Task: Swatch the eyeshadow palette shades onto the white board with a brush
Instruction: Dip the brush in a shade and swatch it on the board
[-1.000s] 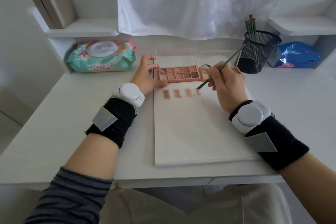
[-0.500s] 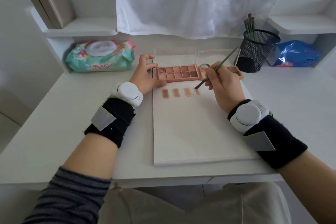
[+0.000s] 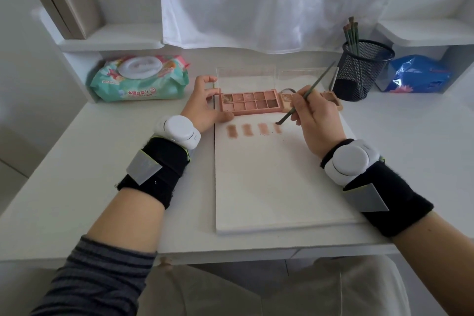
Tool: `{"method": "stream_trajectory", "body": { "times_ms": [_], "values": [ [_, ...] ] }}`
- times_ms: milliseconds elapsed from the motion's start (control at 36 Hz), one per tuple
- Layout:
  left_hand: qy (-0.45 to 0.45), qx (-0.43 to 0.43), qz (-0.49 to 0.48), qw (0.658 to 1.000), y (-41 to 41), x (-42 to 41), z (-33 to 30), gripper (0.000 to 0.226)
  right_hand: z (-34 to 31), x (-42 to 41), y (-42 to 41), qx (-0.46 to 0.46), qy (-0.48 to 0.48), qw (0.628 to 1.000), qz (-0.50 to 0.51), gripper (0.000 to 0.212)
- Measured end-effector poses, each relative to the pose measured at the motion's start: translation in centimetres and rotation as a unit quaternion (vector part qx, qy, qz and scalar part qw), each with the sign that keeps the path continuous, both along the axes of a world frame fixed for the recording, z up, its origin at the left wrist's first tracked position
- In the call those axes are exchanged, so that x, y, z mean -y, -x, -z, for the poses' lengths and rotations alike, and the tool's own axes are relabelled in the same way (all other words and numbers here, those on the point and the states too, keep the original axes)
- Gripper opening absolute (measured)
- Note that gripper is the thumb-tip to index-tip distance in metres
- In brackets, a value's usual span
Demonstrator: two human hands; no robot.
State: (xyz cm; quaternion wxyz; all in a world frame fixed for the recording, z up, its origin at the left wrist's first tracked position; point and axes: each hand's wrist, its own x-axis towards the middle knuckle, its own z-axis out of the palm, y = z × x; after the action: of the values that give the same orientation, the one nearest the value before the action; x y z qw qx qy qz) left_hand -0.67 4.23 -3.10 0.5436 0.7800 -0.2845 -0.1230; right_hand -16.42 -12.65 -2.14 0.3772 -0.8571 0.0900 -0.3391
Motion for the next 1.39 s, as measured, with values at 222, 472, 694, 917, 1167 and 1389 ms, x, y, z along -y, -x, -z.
{"method": "stream_trajectory", "body": {
  "times_ms": [222, 472, 694, 917, 1167, 1389],
  "values": [
    [-0.008, -0.001, 0.005, 1.0, -0.06, -0.12, -0.03, 0.081, -0.19, -0.33, 0.54, 0.008, 0.025, 1.0, 0.011, 0.026],
    [-0.012, -0.003, 0.001, 1.0, 0.0, -0.05, -0.16, 0.082, -0.11, -0.11, 0.02, -0.01, 0.007, 1.0, -0.002, 0.022],
    [-0.004, -0.012, 0.002, 1.0, -0.01, 0.0, -0.11, 0.083, -0.08, -0.19, 0.36, 0.019, 0.014, 1.0, 0.01, 0.022],
    [0.0, -0.012, 0.002, 1.0, -0.02, -0.03, -0.1, 0.082, -0.09, -0.05, 0.02, -0.014, 0.01, 1.0, 0.009, 0.026],
    [-0.01, -0.003, 0.003, 1.0, 0.03, -0.13, -0.2, 0.082, -0.4, -0.35, 0.48, 0.004, 0.001, 1.0, 0.025, 0.019],
    [-0.006, -0.006, 0.001, 1.0, -0.03, -0.14, -0.23, 0.082, -0.35, -0.13, 0.21, -0.022, 0.01, 1.0, 0.012, 0.027]
  ]
}}
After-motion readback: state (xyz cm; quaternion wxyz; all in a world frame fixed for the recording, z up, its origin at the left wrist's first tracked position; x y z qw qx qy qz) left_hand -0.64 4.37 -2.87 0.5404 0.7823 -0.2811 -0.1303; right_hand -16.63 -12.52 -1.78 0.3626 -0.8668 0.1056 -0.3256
